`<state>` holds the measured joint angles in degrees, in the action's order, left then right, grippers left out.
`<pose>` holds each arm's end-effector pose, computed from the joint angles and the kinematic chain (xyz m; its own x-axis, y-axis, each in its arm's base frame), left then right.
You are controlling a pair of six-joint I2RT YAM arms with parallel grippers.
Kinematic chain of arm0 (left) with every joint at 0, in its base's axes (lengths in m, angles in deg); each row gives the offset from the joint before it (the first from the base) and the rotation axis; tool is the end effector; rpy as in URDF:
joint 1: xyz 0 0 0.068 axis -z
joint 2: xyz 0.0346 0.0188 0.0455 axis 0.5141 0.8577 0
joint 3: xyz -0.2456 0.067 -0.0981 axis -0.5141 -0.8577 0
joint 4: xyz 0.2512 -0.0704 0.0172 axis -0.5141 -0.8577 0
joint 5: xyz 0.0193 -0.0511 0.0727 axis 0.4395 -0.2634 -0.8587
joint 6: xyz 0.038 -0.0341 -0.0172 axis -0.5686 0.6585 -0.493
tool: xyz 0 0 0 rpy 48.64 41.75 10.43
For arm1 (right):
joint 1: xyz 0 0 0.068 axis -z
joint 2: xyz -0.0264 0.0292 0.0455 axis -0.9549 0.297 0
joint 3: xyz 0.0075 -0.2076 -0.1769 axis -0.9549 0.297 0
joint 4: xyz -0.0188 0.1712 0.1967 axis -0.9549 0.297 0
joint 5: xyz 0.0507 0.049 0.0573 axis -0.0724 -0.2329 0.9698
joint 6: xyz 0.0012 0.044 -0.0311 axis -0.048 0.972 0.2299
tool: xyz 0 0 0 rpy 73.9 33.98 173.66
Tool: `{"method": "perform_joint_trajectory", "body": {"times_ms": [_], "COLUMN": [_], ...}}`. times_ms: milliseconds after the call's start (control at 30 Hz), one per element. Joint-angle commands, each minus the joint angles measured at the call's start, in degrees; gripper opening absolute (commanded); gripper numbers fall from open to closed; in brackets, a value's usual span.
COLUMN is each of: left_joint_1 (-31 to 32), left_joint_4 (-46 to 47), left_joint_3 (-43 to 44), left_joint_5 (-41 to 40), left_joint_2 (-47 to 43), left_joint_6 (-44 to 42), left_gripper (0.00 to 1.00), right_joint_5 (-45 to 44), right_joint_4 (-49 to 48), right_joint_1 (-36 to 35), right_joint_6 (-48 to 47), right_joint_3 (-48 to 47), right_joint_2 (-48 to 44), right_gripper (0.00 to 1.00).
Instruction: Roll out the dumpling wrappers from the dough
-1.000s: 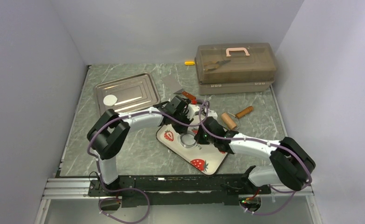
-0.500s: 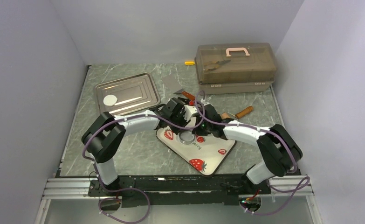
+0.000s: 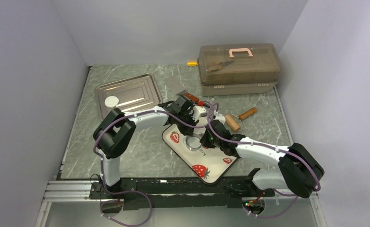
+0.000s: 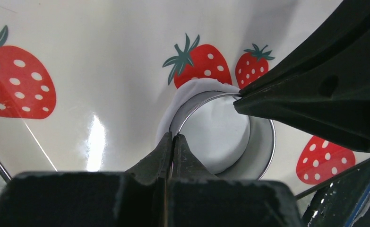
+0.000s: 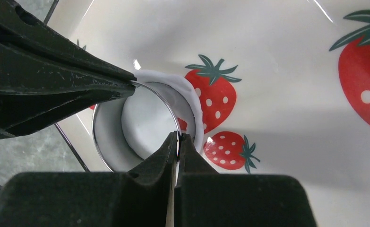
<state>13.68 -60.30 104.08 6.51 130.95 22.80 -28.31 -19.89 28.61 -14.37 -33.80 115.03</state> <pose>0.2738 -0.2893 0.1755 -0.4750 0.6503 -0.5929 0.8745 0.4240 -0.2357 0.1727 0.1599 0.1598 -0.8069 0.1976 -0.5567 -0.0558 0.9126 0.4049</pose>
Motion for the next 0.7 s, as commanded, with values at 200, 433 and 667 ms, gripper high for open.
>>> {"method": "perform_joint_trajectory", "body": {"times_ms": [200,433,667], "left_joint_1": [2.25,2.29,-2.72], "left_joint_4": [-12.16,-12.12,-10.77], "left_joint_3": [-7.13,-6.79,3.70], "left_joint_5": [-1.01,3.28,-2.37], "left_joint_2": [-3.15,-5.07,6.09], "left_joint_6": [-5.18,-4.36,-4.59], "left_gripper": [0.00,0.00,0.00], "right_joint_5": [3.37,5.05,4.19], "right_joint_4": [7.49,7.39,14.92], "right_joint_1": [8.91,9.29,0.59], "right_joint_6": [-9.65,-9.94,-0.39], "right_joint_3": [-10.52,-11.46,-1.92], "right_joint_2": [14.28,17.62,3.01], "right_gripper": [0.00,0.00,0.00]}}
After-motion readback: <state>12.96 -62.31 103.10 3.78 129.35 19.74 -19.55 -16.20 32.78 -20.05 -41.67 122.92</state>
